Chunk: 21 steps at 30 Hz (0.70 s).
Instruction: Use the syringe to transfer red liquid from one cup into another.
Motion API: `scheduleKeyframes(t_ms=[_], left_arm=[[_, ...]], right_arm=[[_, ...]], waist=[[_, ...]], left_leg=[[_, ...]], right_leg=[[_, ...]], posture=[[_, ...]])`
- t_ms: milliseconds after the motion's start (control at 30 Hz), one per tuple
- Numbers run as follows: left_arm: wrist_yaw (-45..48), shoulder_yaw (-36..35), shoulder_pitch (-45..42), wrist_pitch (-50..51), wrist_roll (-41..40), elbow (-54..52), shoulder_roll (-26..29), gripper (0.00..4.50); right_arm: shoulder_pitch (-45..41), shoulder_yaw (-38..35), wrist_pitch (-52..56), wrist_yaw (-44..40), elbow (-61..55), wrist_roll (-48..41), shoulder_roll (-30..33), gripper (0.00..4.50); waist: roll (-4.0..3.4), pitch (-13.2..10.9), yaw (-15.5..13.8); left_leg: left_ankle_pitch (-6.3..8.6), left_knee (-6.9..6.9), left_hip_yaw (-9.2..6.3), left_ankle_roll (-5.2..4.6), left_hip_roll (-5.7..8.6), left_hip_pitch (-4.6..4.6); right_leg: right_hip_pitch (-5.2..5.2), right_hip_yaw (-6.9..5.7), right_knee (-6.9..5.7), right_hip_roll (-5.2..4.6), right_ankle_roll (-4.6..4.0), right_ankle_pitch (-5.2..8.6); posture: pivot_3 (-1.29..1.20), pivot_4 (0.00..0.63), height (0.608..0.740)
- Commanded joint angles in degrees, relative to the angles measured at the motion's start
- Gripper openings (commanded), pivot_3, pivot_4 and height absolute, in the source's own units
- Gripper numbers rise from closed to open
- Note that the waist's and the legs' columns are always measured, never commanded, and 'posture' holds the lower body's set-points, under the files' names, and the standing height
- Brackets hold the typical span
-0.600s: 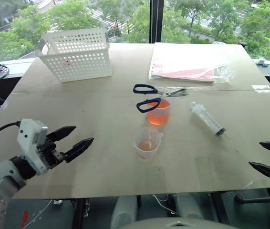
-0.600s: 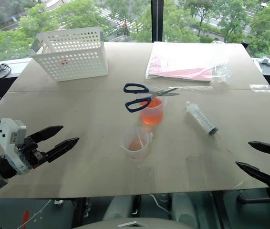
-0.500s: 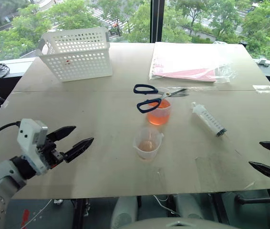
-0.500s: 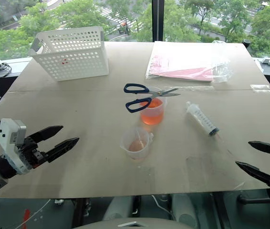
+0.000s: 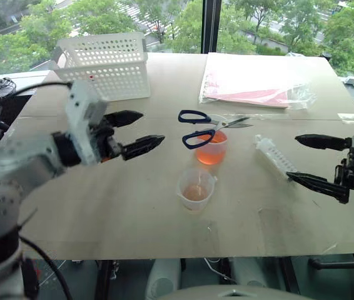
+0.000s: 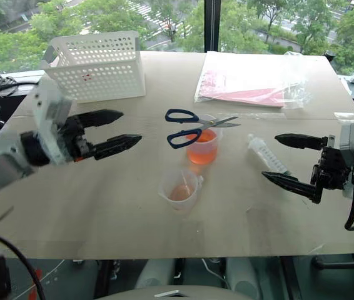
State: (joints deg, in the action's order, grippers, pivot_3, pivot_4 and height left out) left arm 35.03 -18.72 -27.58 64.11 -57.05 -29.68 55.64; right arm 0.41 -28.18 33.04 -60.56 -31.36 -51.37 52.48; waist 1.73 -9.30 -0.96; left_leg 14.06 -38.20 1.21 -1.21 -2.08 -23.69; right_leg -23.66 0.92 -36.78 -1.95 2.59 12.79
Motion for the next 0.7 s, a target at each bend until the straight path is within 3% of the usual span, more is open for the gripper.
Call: scheduleKeyframes(t_ms=[33, 100, 333, 467, 500, 567, 700], left_arm=[[5.67, 11.10, -11.74, 3.46, 2.95, 8.00, 3.37, 4.41], [9.98, 19.32, -20.38, 5.36, 5.86, 14.35, 2.52, 4.41], [28.26, 42.16, -36.90, -8.46, 25.19, 30.77, -3.32, 4.41], [33.73, 47.30, -41.38, -17.21, 34.14, 41.31, -7.82, 4.41], [35.42, 47.88, -42.13, -18.96, 35.54, 43.27, -8.81, 3.90], [38.17, 48.19, -43.33, -21.26, 37.57, 46.07, -10.49, 3.30], [41.80, 47.91, -44.80, -23.51, 41.23, 49.17, -12.56, 3.30]], right_arm=[[0.59, -2.86, 0.99, 2.94, -4.97, -4.23, -0.45, 4.50], [2.03, -3.64, 0.97, 4.94, -7.25, -5.24, -1.29, 4.50], [6.72, -5.08, 0.33, 11.27, -13.01, -5.94, -3.72, 4.50], [8.14, -4.82, 0.00, 14.53, -15.43, -5.80, -4.70, 4.50], [8.63, -4.80, -0.10, 15.04, -15.97, -5.86, -4.88, 4.50], [9.58, -4.96, -0.21, 16.01, -16.88, -6.20, -5.19, 4.50], [11.38, -5.95, -0.61, 17.20, -17.92, -6.94, -5.45, 4.50]], waist=[[0.00, 0.00, 0.14], [0.01, 0.00, 0.16], [0.01, -0.01, 0.17], [0.01, -0.01, 0.21], [0.01, -0.01, 0.27], [0.01, -0.01, 0.30], [0.02, -0.02, 0.21]], left_leg=[[0.00, -0.04, 0.03, 0.00, 0.02, 0.01], [0.00, -0.07, 0.05, 0.00, 0.04, 0.01], [0.00, -0.09, 0.03, 0.00, 0.06, -0.03], [-0.01, -0.10, 0.04, -0.01, 0.07, -0.05], [-0.01, -0.10, 0.05, -0.01, 0.07, -0.05], [0.00, -0.10, 0.06, -0.01, 0.07, -0.06], [0.00, -0.10, 0.03, -0.01, 0.05, -0.11]], right_leg=[[0.01, 0.03, -0.01, 0.00, 0.02, 0.01], [0.02, 0.02, -0.01, 0.00, 0.13, 0.08], [0.00, 0.04, -0.04, 0.05, -0.10, 0.15], [-0.02, 0.07, -0.03, 0.06, -0.13, 0.13], [-0.02, 0.08, -0.04, 0.06, -0.12, 0.13], [-0.05, 0.11, -0.04, 0.07, -0.12, 0.12], [-0.05, 0.07, -0.02, 0.07, -0.08, 0.14]], posture=[[0.00, 0.150, 0.740], [0.00, 0.150, 0.740], [0.00, 0.150, 0.740], [0.00, 0.150, 0.740], [0.00, 0.150, 0.740], [0.00, 0.150, 0.740], [0.00, 0.150, 0.740]])
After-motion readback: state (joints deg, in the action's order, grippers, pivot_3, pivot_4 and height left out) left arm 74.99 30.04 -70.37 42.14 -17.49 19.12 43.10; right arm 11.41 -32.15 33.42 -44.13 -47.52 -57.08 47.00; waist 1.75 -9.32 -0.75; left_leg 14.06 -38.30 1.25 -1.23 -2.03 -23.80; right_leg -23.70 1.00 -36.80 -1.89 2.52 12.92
